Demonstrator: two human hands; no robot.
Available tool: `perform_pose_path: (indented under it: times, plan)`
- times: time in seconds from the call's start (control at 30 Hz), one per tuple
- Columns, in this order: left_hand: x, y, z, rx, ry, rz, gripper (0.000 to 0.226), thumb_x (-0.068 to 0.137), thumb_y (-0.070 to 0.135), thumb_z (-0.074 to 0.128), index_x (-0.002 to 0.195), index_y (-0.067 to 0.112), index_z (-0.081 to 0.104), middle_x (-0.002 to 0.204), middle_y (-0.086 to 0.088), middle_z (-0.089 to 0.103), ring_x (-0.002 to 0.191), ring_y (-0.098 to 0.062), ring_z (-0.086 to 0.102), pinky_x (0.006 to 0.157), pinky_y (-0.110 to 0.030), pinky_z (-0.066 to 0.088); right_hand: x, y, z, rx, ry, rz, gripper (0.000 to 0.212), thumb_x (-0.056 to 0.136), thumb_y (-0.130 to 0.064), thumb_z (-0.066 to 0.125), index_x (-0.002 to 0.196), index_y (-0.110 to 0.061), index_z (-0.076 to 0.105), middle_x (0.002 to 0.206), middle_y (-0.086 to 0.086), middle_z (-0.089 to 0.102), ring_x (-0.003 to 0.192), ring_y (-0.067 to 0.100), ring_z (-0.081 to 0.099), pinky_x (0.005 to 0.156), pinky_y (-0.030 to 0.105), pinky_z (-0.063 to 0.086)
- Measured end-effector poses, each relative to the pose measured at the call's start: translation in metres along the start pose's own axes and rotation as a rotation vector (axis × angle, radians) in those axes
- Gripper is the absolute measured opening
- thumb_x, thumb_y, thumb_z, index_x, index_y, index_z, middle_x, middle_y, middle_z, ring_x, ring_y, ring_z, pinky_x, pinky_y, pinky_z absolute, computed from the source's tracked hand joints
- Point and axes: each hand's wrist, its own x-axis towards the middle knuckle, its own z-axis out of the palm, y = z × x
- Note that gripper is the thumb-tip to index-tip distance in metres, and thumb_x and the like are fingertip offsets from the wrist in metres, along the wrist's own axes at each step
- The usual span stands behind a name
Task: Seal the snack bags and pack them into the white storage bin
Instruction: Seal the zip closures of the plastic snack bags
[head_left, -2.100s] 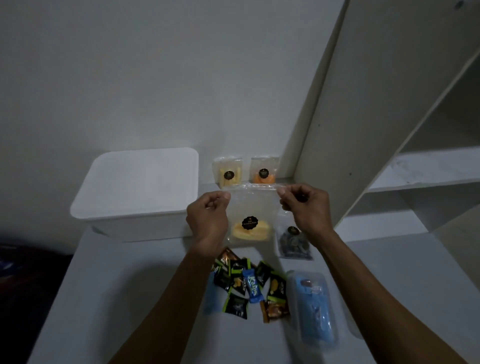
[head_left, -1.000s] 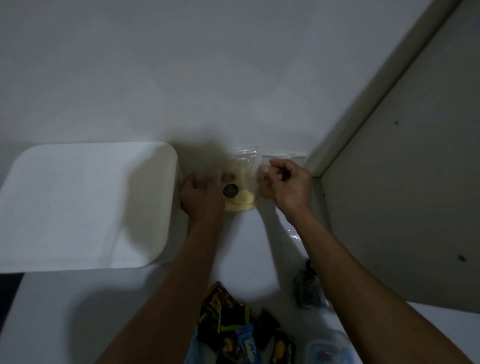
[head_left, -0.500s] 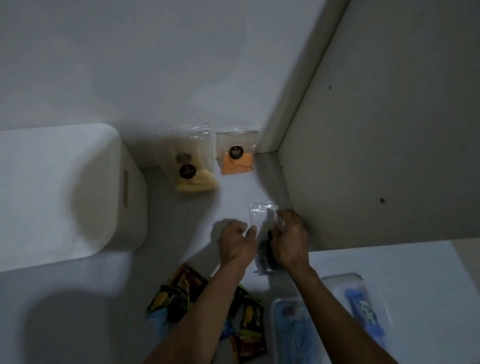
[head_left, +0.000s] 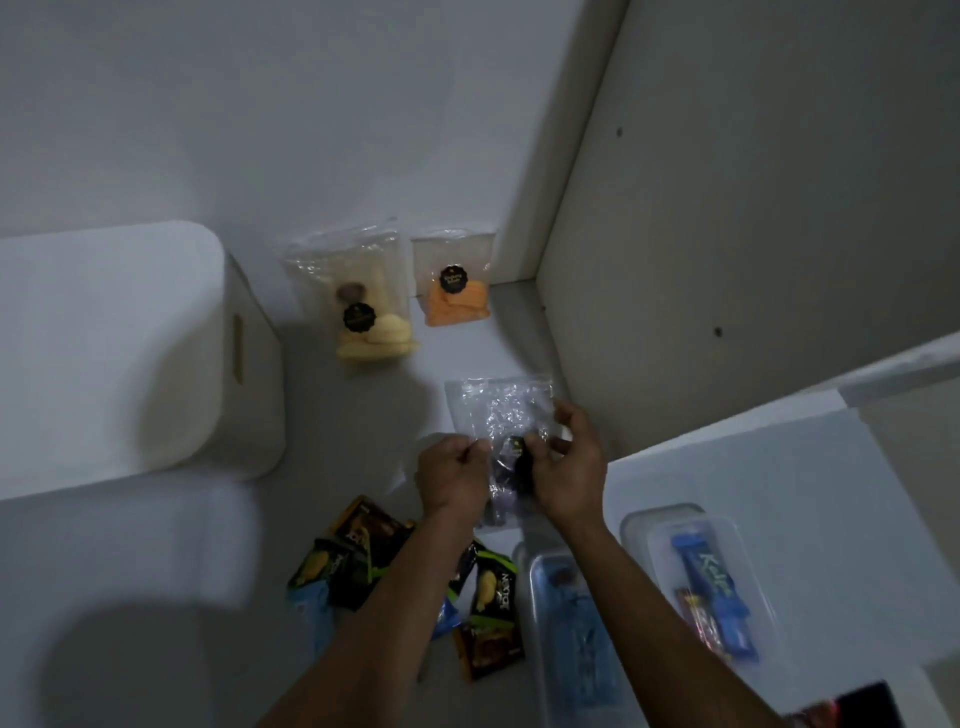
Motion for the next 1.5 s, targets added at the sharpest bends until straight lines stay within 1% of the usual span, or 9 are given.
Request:
perform_pose_path:
  times: [0.17,0.27,0.43,0.57,0.7,0.93,1.17,1.33,1.5]
  plan:
    - [-0.035,0.006,-0.049,-0.022,0.01,0.181,0.021,0.089,0.016,0.065,0.068,0.016,0.066,0.068,0.0,0.067,0.061,-0.006,0.058,0.061,-0.02,0.05,-0.025,-0.037,-0.015,0.164,-0.089,-0.029,0.05,0.088,-0.017,0.073,0.13,-0.028,0.048,0.108,-0.015,0.06,0.087,0.004,0.065,0.07,0.011,0.053]
    - [-0.057,0.013,-0.082,-0.084,0.038,0.321,0.019,0.087,0.025,0.067,0.075,0.01,0.069,0.071,-0.009,0.069,0.066,-0.017,0.064,0.068,-0.036,0.057,-0.039,-0.065,-0.025,0.187,-0.142,-0.15,0.035,0.088,-0.019,0.073,0.119,-0.024,0.057,0.096,-0.001,0.069,0.088,0.011,0.067,0.078,0.02,0.054]
    - [-0.107,0.03,-0.135,-0.202,0.045,0.449,0.008,0.09,0.019,0.068,0.087,0.012,0.071,0.081,-0.01,0.072,0.082,-0.033,0.068,0.078,-0.051,0.058,-0.073,-0.128,-0.047,0.276,-0.197,-0.277,0.01,0.089,-0.026,0.073,0.089,-0.016,0.071,0.079,-0.01,0.069,0.076,0.005,0.063,0.073,0.027,0.051]
    - [-0.154,0.047,-0.174,-0.276,0.056,0.532,0.002,0.089,0.024,0.069,0.09,0.024,0.071,0.087,0.003,0.072,0.086,-0.015,0.068,0.086,-0.042,0.058,-0.111,-0.175,-0.069,0.343,-0.285,-0.366,0.01,0.089,-0.026,0.071,0.084,-0.018,0.072,0.079,-0.004,0.072,0.077,0.004,0.066,0.075,0.03,0.057]
    - [-0.197,0.064,-0.207,-0.385,0.116,0.668,0.007,0.088,0.025,0.07,0.095,0.024,0.072,0.091,0.002,0.073,0.089,-0.015,0.067,0.085,-0.041,0.057,-0.146,-0.206,-0.09,0.379,-0.327,-0.434,0.012,0.089,-0.024,0.072,0.085,-0.013,0.072,0.087,0.012,0.073,0.079,0.015,0.067,0.073,0.039,0.058]
    - [-0.249,0.077,-0.239,-0.46,0.149,0.794,0.005,0.09,0.022,0.069,0.09,0.02,0.073,0.084,0.002,0.073,0.079,-0.007,0.065,0.074,-0.021,0.055,-0.189,-0.227,-0.119,0.392,-0.4,-0.453,0.015,0.087,-0.024,0.073,0.088,-0.009,0.072,0.09,0.014,0.073,0.083,0.013,0.068,0.069,0.028,0.054]
    - [-0.267,0.073,-0.239,-0.322,0.193,0.868,0.011,0.092,0.019,0.065,0.082,0.02,0.07,0.077,0.006,0.069,0.076,-0.003,0.062,0.07,-0.013,0.048,-0.204,-0.262,-0.141,0.048,-0.547,-0.611,0.018,0.079,-0.027,0.08,0.089,-0.014,0.075,0.086,0.0,0.076,0.081,0.013,0.07,0.074,0.028,0.056]
    - [-0.27,0.07,-0.235,-0.321,0.254,0.893,0.01,0.092,0.02,0.065,0.082,0.02,0.07,0.079,0.003,0.069,0.08,-0.011,0.063,0.074,-0.025,0.053,-0.217,-0.289,-0.131,-0.292,-0.512,-0.86,0.016,0.088,-0.035,0.072,0.092,-0.02,0.075,0.086,-0.005,0.074,0.082,0.009,0.068,0.075,0.029,0.056]
    - [-0.274,0.069,-0.241,-0.342,0.256,0.903,0.009,0.091,0.019,0.066,0.083,0.019,0.071,0.08,0.003,0.069,0.078,-0.008,0.061,0.069,-0.019,0.049,-0.227,-0.3,-0.122,-0.393,-0.489,-0.894,0.011,0.093,-0.034,0.066,0.084,-0.028,0.064,0.085,-0.005,0.07,0.082,0.015,0.065,0.076,0.035,0.055]
